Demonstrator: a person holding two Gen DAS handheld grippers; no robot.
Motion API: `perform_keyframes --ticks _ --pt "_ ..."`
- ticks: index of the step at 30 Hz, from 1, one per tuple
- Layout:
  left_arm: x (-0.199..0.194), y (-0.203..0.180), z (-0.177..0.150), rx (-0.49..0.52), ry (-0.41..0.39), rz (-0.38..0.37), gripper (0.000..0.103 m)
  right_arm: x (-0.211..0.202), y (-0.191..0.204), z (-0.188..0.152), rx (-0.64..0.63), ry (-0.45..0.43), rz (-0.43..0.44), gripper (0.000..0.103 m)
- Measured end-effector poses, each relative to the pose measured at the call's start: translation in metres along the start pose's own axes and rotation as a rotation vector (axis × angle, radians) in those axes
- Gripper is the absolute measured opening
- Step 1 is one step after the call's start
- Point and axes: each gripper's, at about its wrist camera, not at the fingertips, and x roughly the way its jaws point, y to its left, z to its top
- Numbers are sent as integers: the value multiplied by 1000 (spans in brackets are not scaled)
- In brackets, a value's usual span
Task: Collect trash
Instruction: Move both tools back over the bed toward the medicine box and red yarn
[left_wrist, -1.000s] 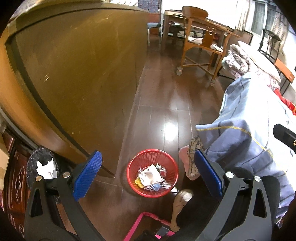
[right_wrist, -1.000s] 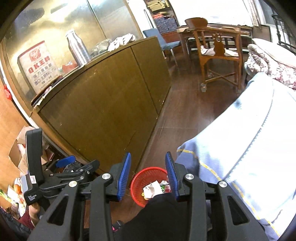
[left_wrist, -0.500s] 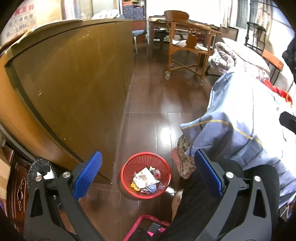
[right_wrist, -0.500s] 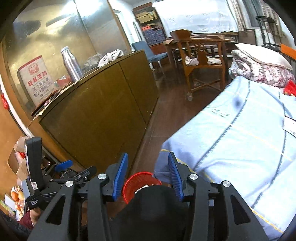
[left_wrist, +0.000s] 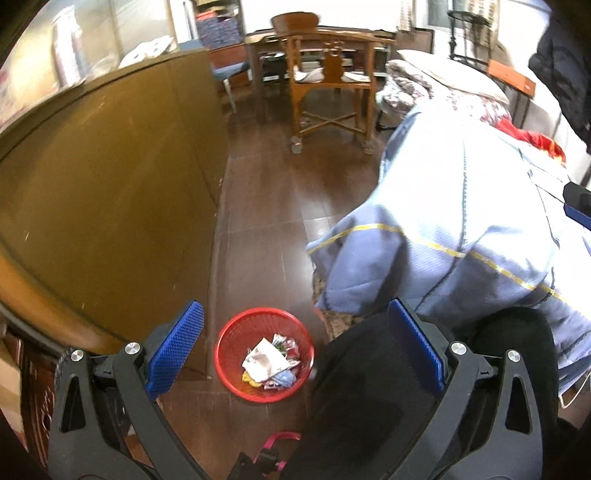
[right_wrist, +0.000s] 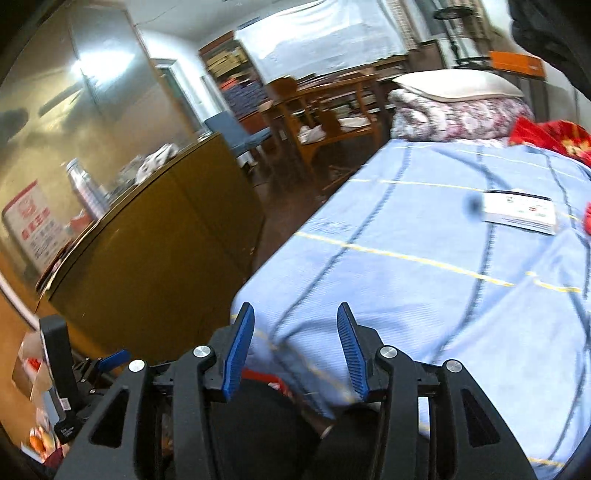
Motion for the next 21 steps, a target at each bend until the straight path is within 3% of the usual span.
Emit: perform_keyframes --ticks 21 --pt "39 -123 42 216 4 -108 96 -17 -139 12 228 -80 -146 47"
